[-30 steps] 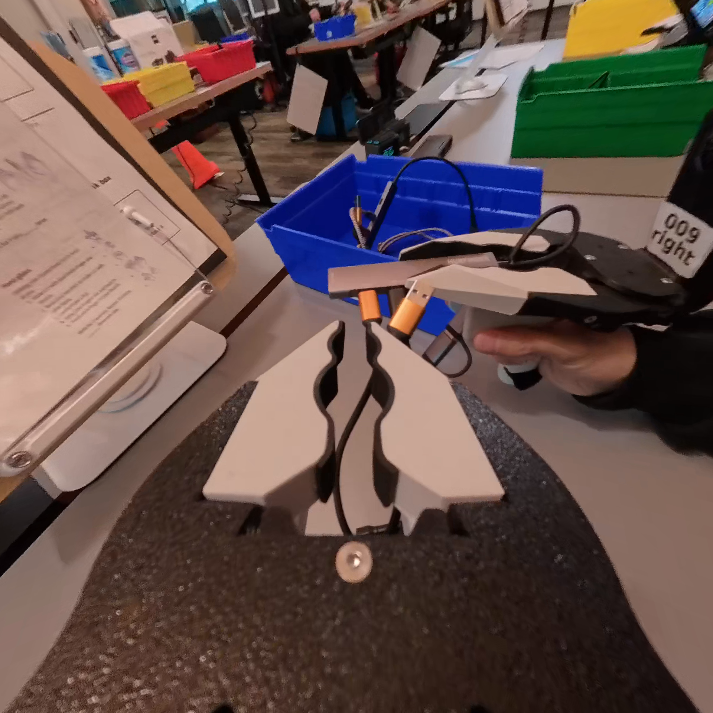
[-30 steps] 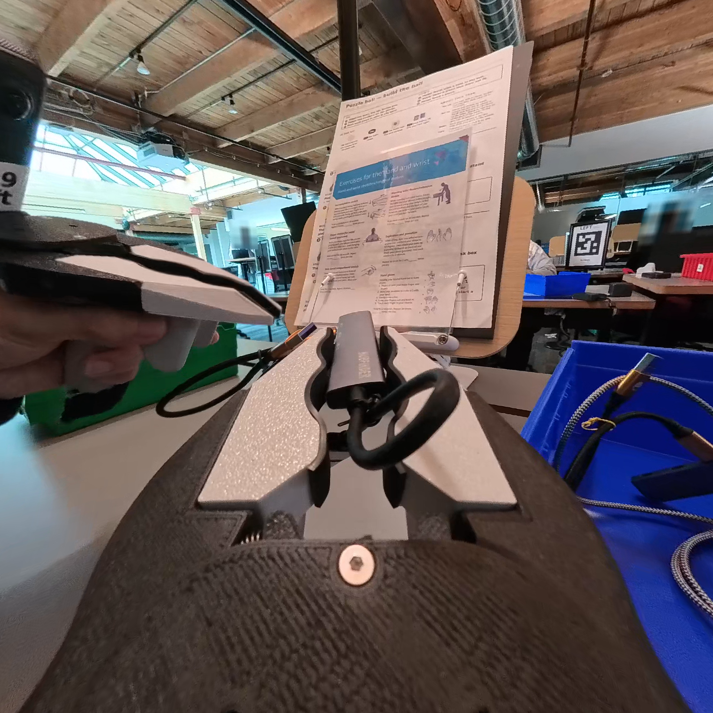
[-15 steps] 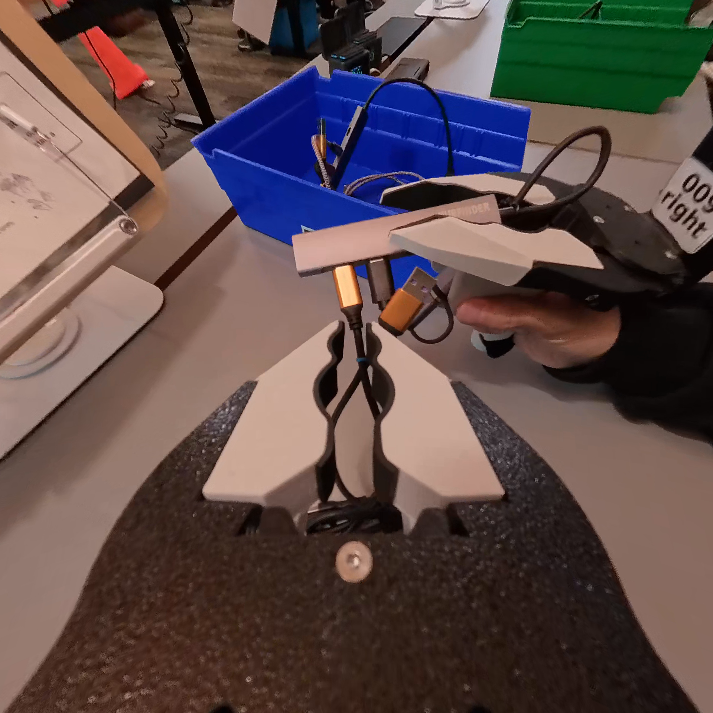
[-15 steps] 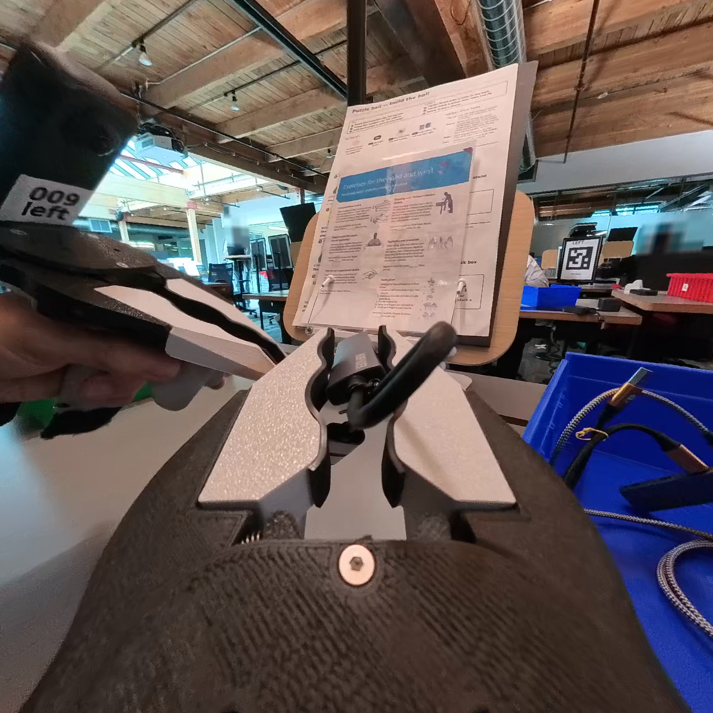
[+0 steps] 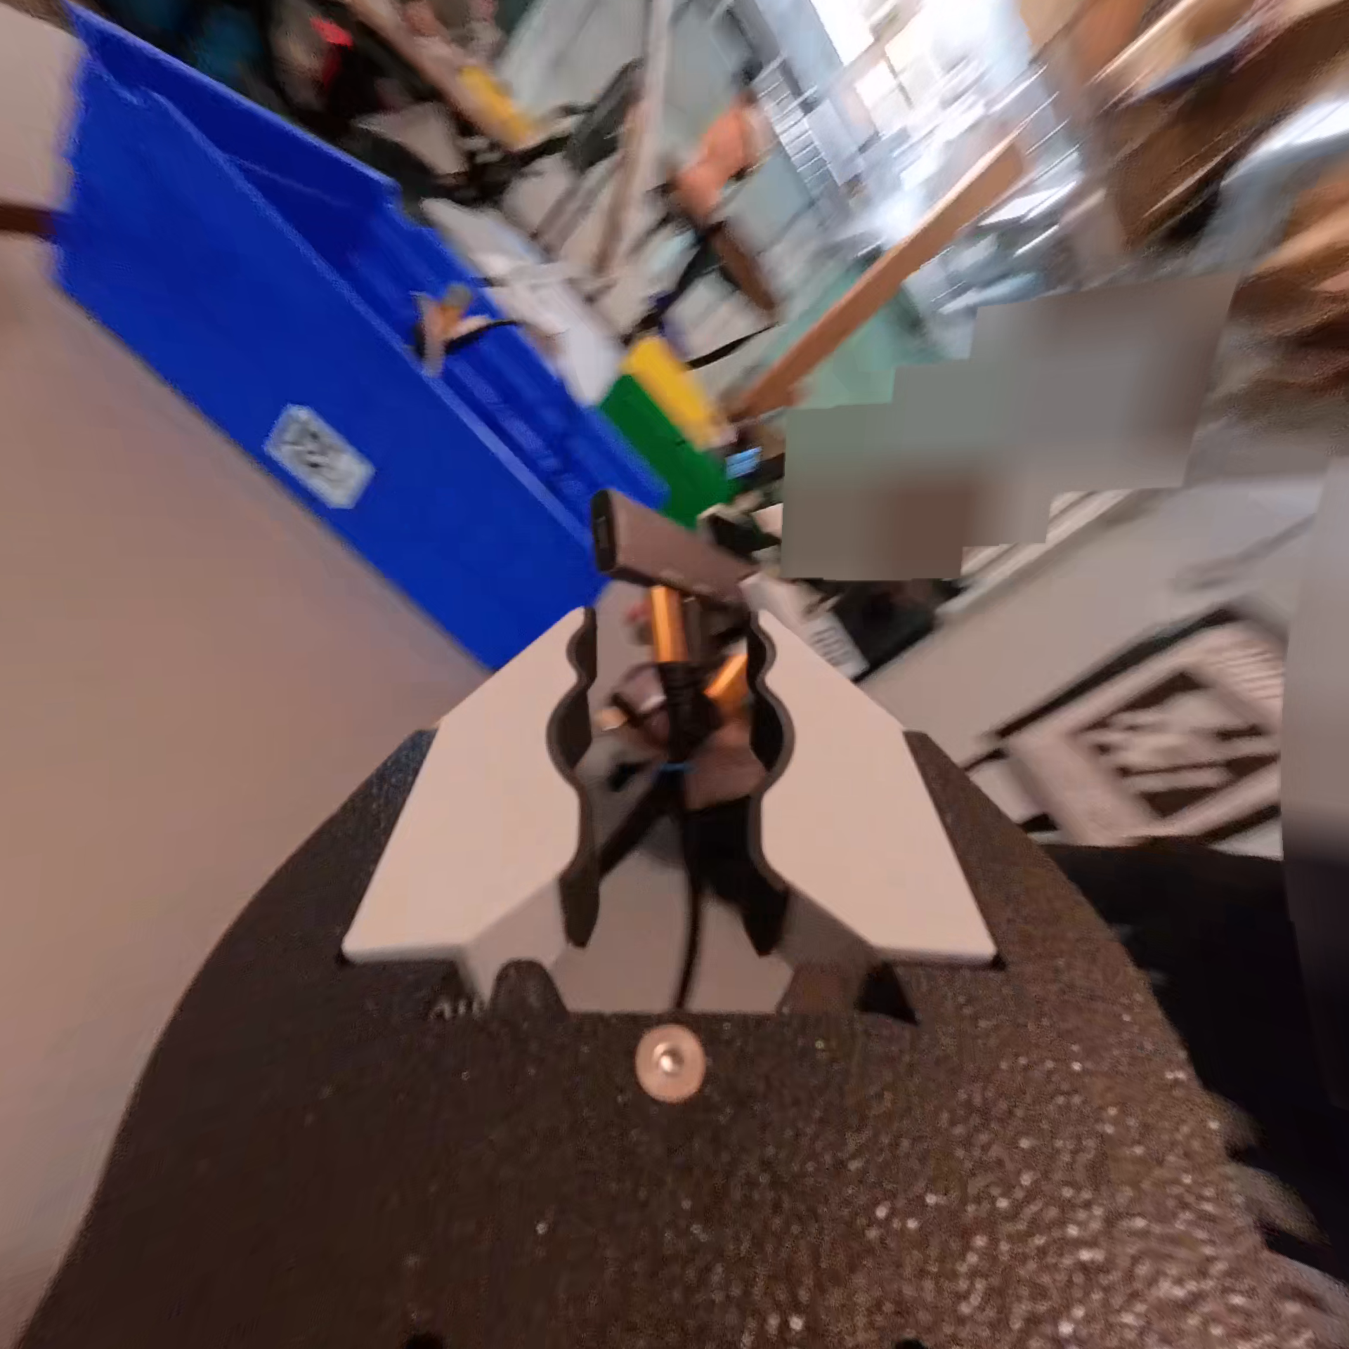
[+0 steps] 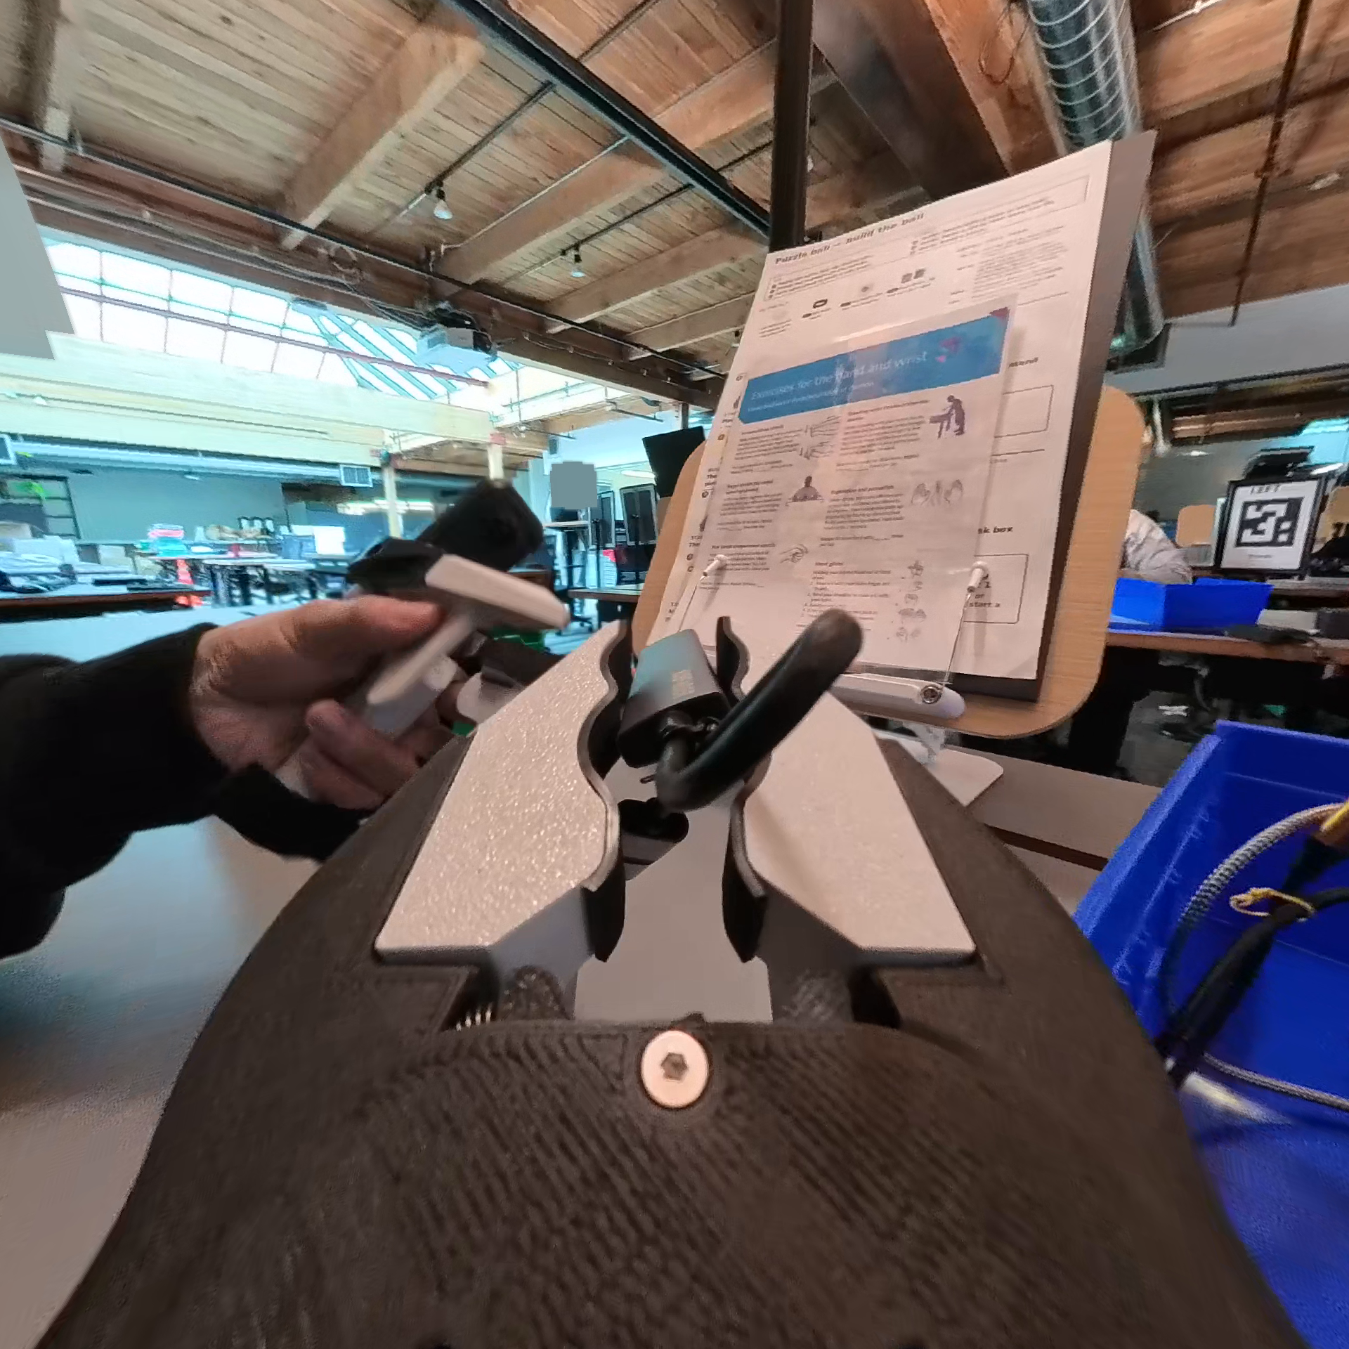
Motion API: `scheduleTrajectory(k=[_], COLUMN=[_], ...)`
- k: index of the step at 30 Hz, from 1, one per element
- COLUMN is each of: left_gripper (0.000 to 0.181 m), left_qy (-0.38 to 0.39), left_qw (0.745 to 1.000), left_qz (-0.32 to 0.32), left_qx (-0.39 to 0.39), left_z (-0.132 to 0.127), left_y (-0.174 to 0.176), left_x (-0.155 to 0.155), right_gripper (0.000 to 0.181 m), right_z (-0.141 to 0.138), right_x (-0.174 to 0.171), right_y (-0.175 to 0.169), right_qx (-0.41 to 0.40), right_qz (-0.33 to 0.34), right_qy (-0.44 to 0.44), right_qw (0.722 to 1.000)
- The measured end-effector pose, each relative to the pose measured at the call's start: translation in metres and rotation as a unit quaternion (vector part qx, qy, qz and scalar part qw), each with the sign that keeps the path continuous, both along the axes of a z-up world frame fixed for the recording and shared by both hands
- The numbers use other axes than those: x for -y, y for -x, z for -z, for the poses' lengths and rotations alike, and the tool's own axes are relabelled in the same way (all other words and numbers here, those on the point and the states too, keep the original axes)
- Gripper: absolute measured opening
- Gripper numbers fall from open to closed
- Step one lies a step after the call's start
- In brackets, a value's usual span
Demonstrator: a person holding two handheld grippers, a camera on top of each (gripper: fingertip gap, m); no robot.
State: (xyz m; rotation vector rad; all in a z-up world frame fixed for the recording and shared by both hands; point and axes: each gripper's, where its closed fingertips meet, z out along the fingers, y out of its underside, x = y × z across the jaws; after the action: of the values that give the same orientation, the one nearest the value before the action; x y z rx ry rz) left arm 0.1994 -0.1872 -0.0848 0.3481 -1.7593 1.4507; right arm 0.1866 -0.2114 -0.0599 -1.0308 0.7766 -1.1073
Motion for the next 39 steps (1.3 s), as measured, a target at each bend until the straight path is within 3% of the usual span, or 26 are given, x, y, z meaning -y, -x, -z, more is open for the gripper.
scheduleTrajectory(k=[2,3,6,12,15,18,21,23,26,29,33,36,39], left_gripper=[0.028,0.025,0.028,0.031,0.040,0.042,0.013,0.009,0.007,0.007,0.006,0.006,0.006], left_qy=[0.039,0.035,0.013,0.032,0.005,0.044,0.076,0.092,0.043,-0.001,-0.028,-0.046,-0.058], left_qw=[0.992,0.991,0.991,0.981,0.987,0.984,0.981,0.978,0.972,0.975,0.985,0.991,0.991], left_qz=[0.044,0.052,0.060,0.079,0.067,0.060,0.079,0.086,0.114,0.121,0.095,0.037,0.017], left_qx=[-0.108,-0.122,-0.120,-0.176,-0.144,-0.163,-0.160,-0.168,-0.201,-0.185,-0.143,-0.123,-0.118], left_z=[-0.012,-0.009,0.004,0.002,0.022,0.010,0.001,-0.005,-0.002,0.004,0.012,0.020,0.025], left_y=[0.000,0.000,0.004,0.005,0.003,-0.003,0.003,0.003,0.004,0.004,-0.013,-0.037,-0.045], left_x=[-0.006,-0.006,-0.002,-0.001,0.005,0.004,0.000,-0.003,-0.008,-0.017,-0.029,-0.033,-0.035], right_gripper=[0.021,0.021,0.021,0.019,0.017,0.016,0.017,0.017,0.025,0.034,0.066,0.084,0.072], right_z=[0.000,-0.002,-0.005,-0.006,-0.007,-0.008,-0.006,-0.002,0.003,0.015,0.028,0.020,0.004], right_x=[-0.007,-0.010,-0.012,-0.007,-0.010,-0.013,-0.020,-0.019,-0.020,-0.029,-0.018,-0.015,-0.020], right_y=[0.001,0.003,0.006,0.006,0.007,0.008,0.009,0.007,0.007,0.008,0.006,0.016,0.022], right_qx=[0.009,0.012,0.026,0.034,0.036,0.040,0.041,0.035,0.041,0.031,0.010,0.011,0.025], right_qz=[-0.015,-0.027,-0.042,-0.033,-0.055,-0.064,-0.079,-0.079,-0.055,-0.036,0.013,-0.002,-0.023], right_qy=[0.015,0.013,0.013,-0.006,-0.034,-0.030,-0.010,0.004,0.099,0.227,0.346,0.335,0.270], right_qw=[1.000,0.999,0.999,0.999,0.997,0.997,0.996,0.996,0.993,0.973,0.938,0.942,0.962])
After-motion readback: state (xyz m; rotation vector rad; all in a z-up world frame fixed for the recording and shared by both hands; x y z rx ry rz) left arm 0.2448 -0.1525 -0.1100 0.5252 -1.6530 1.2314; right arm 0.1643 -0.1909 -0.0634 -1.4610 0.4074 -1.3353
